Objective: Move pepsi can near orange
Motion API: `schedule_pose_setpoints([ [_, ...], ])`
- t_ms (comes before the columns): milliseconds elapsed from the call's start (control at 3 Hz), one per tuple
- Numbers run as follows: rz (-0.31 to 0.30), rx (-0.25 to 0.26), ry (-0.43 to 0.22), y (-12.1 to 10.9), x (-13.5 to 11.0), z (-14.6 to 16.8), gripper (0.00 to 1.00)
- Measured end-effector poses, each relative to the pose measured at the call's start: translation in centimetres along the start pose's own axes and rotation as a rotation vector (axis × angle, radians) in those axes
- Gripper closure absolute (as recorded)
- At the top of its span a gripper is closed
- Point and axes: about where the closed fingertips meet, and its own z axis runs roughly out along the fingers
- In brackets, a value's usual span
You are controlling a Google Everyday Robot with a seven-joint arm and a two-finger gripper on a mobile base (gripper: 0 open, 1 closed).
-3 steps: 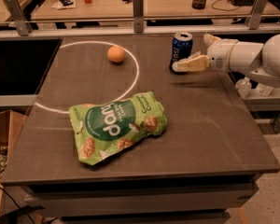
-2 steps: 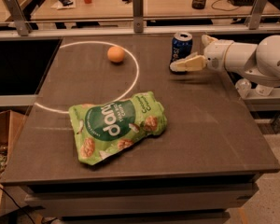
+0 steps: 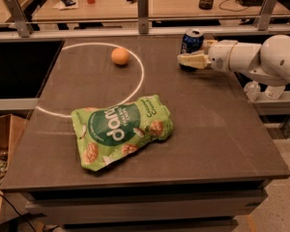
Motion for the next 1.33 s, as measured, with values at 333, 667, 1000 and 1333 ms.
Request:
schedule_pose_setpoints([
  [333, -0.003, -0.007, -0.011, -0.2, -0.4, 0.3, 0.64],
  [667, -0.015, -0.026, -0.048, -0.3, -2.0, 0.9, 0.87],
  [1000, -0.017, -0.066, -0.104, -0.1, -4.4, 1.9, 1.00],
  [1333, -0.039, -0.111, -0.129, 0.2, -6.2, 3.2, 1.00],
])
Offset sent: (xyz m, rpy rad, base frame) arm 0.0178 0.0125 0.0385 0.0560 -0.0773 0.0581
